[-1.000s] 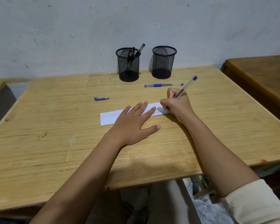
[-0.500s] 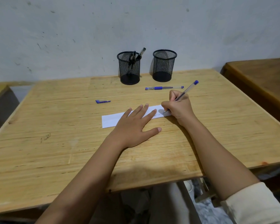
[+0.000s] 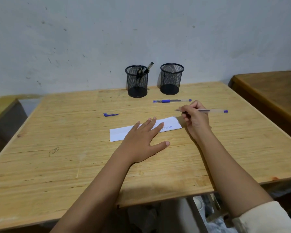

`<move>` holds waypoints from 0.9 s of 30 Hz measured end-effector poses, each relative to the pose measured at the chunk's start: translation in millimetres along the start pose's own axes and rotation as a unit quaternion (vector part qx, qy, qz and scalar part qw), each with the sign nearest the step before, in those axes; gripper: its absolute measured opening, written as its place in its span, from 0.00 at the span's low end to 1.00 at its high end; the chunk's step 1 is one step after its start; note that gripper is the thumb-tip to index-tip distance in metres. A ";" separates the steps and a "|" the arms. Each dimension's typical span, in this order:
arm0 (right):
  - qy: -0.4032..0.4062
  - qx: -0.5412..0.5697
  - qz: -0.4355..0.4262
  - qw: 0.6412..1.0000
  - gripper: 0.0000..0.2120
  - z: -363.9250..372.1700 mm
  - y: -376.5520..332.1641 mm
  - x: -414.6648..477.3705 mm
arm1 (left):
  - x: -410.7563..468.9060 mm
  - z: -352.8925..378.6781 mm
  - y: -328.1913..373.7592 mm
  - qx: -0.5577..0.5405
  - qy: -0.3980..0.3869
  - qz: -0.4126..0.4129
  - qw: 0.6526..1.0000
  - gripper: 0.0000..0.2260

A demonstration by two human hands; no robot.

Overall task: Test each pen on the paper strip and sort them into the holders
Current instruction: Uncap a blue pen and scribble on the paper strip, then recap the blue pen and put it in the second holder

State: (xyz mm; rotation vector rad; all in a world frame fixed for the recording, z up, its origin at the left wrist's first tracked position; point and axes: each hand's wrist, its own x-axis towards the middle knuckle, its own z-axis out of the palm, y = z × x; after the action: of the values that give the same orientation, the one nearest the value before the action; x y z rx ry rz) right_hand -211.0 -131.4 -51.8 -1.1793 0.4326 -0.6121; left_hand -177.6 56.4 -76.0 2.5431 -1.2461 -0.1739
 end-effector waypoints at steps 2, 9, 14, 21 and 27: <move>-0.007 0.034 -0.002 0.999 0.14 -1.3 -2.7 -2.4 | -2.2 -0.8 1.1 -0.013 0.012 0.008 1.000 0.31; -0.023 0.104 0.009 0.994 0.05 1.5 -8.6 -2.5 | -9.1 -21.6 -2.2 -0.116 0.121 0.021 0.986 0.26; -0.055 0.090 -0.001 0.994 0.04 5.2 -28.2 3.2 | 0.9 -59.9 -47.2 -0.147 0.225 -0.074 0.960 0.20; -0.074 0.078 -0.004 0.994 0.05 13.4 -46.5 9.0 | 2.9 -67.0 -109.8 -0.123 0.152 -0.193 0.962 0.14; -0.085 0.070 0.005 0.994 0.05 21.6 -49.5 10.5 | 1.7 -63.5 -115.4 -0.088 0.119 -0.128 0.981 0.09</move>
State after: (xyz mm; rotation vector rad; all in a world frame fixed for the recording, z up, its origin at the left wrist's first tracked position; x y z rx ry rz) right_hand -200.5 -135.1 2.1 -1.0847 0.2470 -0.5190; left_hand -74.7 135.4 -52.8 2.4738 -0.7780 -0.0305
